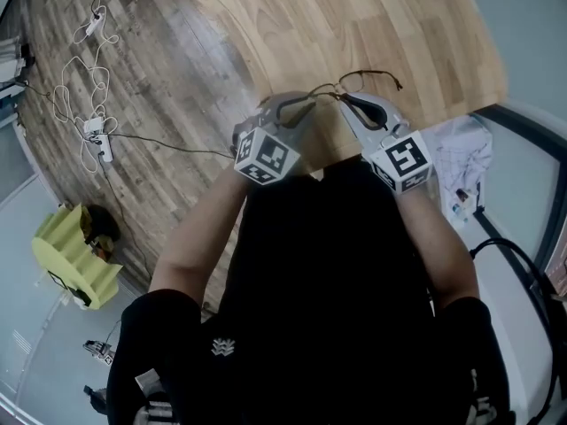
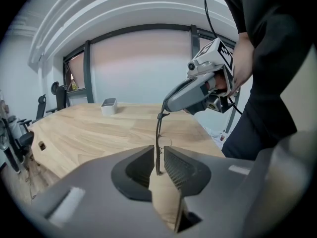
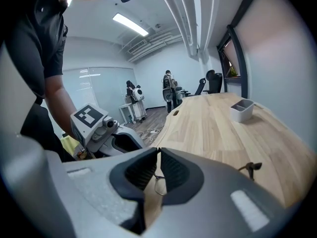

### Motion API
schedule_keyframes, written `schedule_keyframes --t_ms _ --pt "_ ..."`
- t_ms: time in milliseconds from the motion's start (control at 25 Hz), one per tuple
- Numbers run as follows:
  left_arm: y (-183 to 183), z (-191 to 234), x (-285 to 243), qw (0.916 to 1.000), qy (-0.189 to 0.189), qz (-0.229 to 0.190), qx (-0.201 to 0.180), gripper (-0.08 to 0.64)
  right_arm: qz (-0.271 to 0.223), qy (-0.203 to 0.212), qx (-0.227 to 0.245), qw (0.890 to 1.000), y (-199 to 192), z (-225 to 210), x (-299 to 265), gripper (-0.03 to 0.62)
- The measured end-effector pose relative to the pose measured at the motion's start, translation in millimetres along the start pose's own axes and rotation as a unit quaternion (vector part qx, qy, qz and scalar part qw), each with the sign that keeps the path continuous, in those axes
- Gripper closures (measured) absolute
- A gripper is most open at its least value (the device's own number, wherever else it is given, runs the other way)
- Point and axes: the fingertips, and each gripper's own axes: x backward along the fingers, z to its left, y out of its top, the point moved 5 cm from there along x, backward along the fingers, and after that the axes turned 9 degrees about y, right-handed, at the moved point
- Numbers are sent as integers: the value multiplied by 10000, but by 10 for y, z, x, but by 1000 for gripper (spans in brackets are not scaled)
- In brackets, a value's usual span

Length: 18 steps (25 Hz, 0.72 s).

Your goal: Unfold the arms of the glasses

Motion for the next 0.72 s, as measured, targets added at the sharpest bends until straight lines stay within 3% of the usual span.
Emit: schedule_keyframes --t_ms 280,480,720 --pt "-98 131 413 9979 484 -26 421 491 260 60 604 9978 110 208 -115 568" --pt "-107 266 641 9894 961 -182 1073 491 479 125 955 9942 146 392 -180 568" --pt "-75 305 852 9823 1276 -348 1327 491 677 226 1146 9908 144 548 -236 568"
